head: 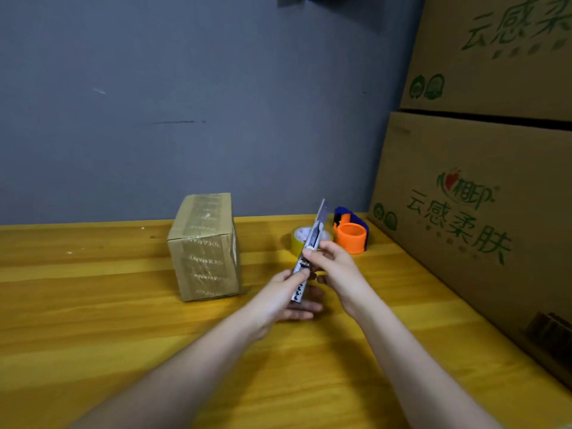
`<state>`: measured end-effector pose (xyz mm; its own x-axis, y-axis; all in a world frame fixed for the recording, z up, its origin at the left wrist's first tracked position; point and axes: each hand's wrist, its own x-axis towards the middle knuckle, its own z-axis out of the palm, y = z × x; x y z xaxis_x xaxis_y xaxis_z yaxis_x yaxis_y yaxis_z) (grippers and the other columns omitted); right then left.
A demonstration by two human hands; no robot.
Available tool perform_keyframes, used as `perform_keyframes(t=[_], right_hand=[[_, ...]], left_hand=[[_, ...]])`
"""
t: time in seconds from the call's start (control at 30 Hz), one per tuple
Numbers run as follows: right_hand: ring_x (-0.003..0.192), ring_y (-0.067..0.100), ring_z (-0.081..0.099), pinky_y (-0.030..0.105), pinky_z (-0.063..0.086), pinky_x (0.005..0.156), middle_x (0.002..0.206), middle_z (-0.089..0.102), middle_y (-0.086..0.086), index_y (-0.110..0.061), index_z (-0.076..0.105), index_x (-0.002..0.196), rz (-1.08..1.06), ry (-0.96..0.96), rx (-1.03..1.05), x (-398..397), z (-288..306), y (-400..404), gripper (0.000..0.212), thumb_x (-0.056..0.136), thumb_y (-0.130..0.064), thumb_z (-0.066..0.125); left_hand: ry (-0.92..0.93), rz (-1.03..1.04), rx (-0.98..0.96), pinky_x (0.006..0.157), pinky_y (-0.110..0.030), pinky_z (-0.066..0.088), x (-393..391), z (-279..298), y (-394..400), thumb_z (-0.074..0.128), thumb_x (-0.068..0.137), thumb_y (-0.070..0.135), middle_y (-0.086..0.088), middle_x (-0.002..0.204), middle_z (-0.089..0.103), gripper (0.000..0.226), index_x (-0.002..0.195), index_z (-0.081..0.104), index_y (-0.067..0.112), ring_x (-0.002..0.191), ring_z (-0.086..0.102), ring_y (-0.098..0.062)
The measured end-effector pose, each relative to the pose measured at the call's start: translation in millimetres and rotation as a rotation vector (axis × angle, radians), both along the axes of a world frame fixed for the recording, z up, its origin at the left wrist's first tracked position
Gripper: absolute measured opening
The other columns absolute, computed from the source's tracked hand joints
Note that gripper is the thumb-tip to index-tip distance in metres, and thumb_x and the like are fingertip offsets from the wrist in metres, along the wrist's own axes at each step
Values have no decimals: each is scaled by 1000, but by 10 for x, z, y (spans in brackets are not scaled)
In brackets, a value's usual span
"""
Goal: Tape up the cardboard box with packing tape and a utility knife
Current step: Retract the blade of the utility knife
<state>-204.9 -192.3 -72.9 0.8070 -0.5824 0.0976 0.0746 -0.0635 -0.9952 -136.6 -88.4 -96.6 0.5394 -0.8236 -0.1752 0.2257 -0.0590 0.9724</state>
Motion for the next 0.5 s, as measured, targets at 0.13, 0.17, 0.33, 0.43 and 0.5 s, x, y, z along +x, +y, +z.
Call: perform_keyframes(t=[0.13,0.17,0.33,0.43,0.5], right_hand=[[60,-7,60,6,43,53,79,61,-2,-8,61,102,52,-16,-69,283,-18,171,12,90,-12,59],[66,-3,60,9,44,58,79,62,-3,-12,61,96,46,-21,-69,330,-54,212,7,91,-16,58],[70,13,64,26,48,64,83,73,5,-8,55,86,19,-105,27,436,-269,363,19,96,-23,49],[60,22,62,27,43,42,80,74,7,-8,55,91,31,-133,81,435,-292,451,19,97,-25,48],[54,17,64,23,45,37,72,73,4,-8,55,91,28,-165,145,412,-282,478,16,96,-22,48]], left_hand=[[-91,48,41,41,-18,38,197,-35,204,41,97,40,1,53,52,32,88,55,13,40,47,-12],[-107,63,36,41,-18,33,231,-53,235,40,96,43,2,50,48,36,83,54,13,39,42,-12],[-166,159,-27,33,-16,25,272,-122,281,42,96,40,3,40,41,45,68,51,6,31,33,-9],[-204,207,-64,32,-15,23,273,-179,208,41,98,32,2,40,42,41,67,49,6,30,33,-7],[-223,216,-72,33,-14,23,278,-221,181,41,98,30,-1,43,42,40,66,49,7,31,33,-8]])
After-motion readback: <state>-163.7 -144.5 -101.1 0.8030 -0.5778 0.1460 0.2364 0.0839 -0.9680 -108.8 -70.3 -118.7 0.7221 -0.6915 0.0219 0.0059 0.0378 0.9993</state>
